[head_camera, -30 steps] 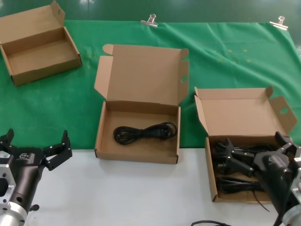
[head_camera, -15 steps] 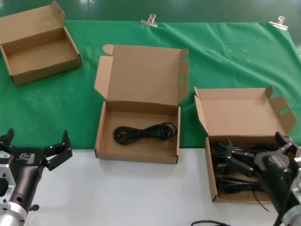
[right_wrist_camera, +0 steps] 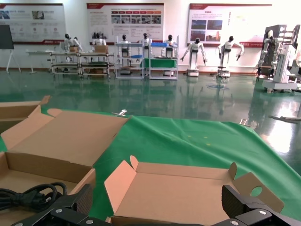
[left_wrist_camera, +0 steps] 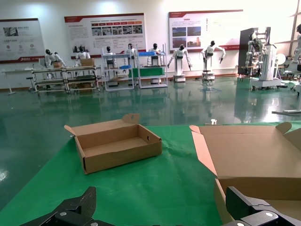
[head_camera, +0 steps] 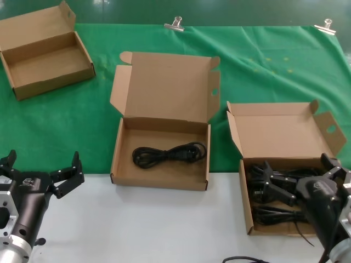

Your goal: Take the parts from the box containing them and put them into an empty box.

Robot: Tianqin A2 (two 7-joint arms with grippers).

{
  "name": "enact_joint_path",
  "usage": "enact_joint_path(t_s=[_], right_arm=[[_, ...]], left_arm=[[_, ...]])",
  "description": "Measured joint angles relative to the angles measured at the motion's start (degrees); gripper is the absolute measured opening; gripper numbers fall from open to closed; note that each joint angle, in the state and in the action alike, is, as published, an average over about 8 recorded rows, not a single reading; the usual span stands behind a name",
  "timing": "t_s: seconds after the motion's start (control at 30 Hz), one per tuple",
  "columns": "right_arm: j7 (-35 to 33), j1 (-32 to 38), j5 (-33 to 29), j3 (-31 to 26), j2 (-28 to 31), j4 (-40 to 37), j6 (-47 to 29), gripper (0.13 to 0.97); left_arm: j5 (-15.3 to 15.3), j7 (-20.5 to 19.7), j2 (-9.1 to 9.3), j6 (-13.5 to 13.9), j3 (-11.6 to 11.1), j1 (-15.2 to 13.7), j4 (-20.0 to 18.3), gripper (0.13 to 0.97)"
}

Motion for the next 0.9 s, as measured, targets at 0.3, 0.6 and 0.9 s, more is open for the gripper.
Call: enact_joint_path(t_s=[0.3,0.6,0.9], right_arm=[[0.0,0.0,0.0,0.0,0.0,0.0,0.0,0.966],[0.0,0.0,0.0,0.0,0.0,0.0,0.0,0.966],[0.0,0.0,0.0,0.0,0.0,0.0,0.0,0.966]], left_arm=[[0.0,0.0,0.00,0.0,0.0,0.0,0.0,0.966],[0.0,0.0,0.00,0.0,0.0,0.0,0.0,0.966],[0.0,0.0,0.00,0.0,0.0,0.0,0.0,0.966]])
